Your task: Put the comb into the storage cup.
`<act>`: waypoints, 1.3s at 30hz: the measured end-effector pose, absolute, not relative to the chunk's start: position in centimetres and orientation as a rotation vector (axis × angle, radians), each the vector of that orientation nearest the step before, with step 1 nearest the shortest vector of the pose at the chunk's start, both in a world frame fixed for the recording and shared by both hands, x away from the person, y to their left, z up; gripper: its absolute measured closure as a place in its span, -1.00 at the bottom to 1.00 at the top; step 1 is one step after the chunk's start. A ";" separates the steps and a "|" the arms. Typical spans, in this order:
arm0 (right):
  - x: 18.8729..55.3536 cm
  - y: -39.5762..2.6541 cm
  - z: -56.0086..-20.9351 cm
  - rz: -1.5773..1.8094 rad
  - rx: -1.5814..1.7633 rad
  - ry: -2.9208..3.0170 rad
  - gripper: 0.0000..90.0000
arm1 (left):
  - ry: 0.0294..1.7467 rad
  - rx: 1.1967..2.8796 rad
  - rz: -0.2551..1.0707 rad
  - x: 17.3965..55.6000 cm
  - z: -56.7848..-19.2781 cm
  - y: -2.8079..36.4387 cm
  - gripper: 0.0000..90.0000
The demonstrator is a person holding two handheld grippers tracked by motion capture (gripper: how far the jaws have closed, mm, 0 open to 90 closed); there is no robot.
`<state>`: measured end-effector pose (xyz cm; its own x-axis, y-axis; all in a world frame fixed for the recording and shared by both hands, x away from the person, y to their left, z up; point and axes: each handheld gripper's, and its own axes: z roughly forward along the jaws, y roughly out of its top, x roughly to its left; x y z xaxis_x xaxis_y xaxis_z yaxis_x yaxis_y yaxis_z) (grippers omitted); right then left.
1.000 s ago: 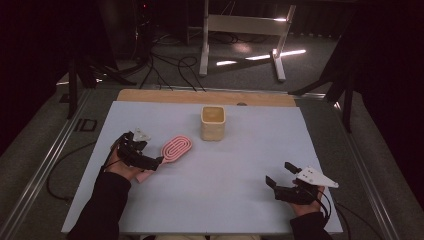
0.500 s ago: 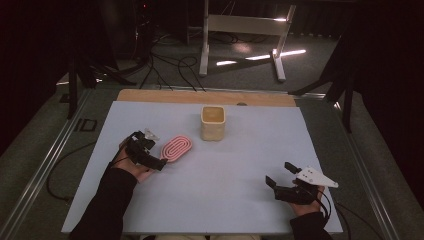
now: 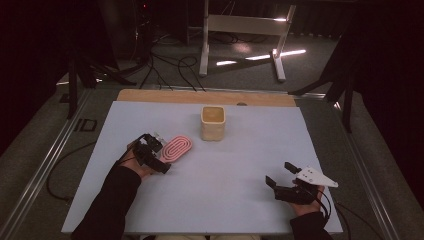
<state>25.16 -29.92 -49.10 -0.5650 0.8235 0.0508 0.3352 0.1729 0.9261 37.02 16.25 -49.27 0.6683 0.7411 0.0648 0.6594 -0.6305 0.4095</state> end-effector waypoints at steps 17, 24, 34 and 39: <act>25.2 -29.9 -49.1 1.374 1.090 1.989 -0.78 | 1.113 2.626 0.162 37.5 -49.1 15.6 0.30; 25.2 -30.0 -49.1 1.374 1.090 1.987 -0.78 | 1.115 2.682 0.155 37.8 -48.9 15.1 0.47; 25.1 -30.0 -49.1 1.372 1.093 1.986 -0.78 | 1.141 2.686 0.130 38.0 -48.8 15.0 0.55; 25.1 -30.0 -49.1 1.372 1.094 1.988 -0.78 | 1.171 2.617 0.104 38.0 -48.9 15.7 0.56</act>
<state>25.15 -30.05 -49.07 -0.5619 0.8258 0.0494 0.3390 0.1754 0.9243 38.05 15.72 -48.91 0.6704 0.7406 -0.0453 0.7211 -0.6359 0.2750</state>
